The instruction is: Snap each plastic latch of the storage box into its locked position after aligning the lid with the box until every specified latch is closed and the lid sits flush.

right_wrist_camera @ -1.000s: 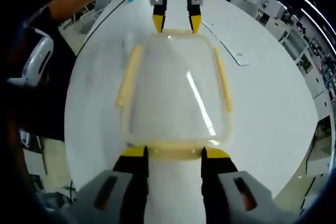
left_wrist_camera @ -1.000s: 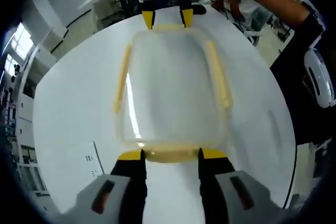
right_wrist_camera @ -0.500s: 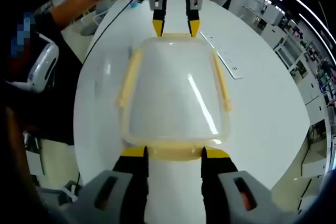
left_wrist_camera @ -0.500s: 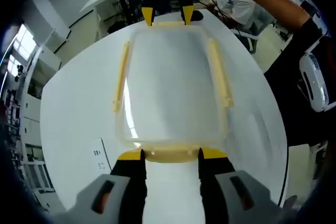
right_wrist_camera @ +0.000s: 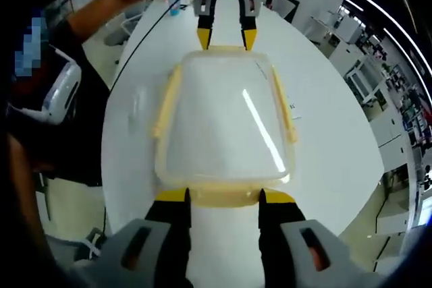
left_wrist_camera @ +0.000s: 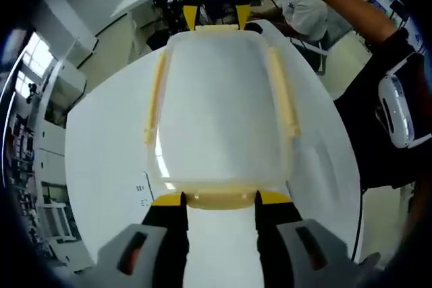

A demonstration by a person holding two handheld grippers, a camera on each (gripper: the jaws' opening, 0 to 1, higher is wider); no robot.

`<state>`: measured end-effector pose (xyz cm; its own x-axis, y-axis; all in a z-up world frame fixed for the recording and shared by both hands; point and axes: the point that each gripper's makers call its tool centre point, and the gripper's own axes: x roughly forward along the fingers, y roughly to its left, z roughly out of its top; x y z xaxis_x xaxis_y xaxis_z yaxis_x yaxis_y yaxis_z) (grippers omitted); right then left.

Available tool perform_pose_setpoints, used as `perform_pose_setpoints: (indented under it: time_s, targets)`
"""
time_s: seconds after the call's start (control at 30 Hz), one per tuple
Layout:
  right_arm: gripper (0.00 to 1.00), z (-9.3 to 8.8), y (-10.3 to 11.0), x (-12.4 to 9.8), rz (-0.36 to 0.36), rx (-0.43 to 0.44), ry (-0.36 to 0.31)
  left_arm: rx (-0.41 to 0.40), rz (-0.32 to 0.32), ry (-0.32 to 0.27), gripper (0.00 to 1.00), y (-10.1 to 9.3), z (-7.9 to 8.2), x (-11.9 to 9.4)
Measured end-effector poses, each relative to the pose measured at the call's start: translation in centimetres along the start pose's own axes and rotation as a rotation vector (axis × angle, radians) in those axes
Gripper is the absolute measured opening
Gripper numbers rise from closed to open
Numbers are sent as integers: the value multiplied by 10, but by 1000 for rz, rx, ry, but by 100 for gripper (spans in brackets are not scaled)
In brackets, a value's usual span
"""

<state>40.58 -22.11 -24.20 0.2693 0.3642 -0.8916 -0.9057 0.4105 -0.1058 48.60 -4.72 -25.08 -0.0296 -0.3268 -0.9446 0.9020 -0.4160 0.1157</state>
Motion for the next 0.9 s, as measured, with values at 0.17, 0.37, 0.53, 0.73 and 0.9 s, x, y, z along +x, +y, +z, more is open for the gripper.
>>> perform_pose_setpoints:
  time_s: [0.17, 0.37, 0.53, 0.73, 0.9]
  targets:
    - [34, 13, 2, -13, -8, -15, 1, -7, 9, 13, 36, -2, 0, -20]
    - [35, 31, 13, -29, -3, -22, -26, -24, 4, 6, 36, -13, -1, -45]
    - [35, 41, 20, -36, -16, -35, -21, -31, 13, -6, 36, -20, 0, -60]
    - [35, 50, 26, -37, -14, -47, -28, -36, 21, 5, 36, -27, -6, -70]
    - [35, 58, 28, -38, -17, -54, -35, -40, 31, 2, 36, -30, -12, -74]
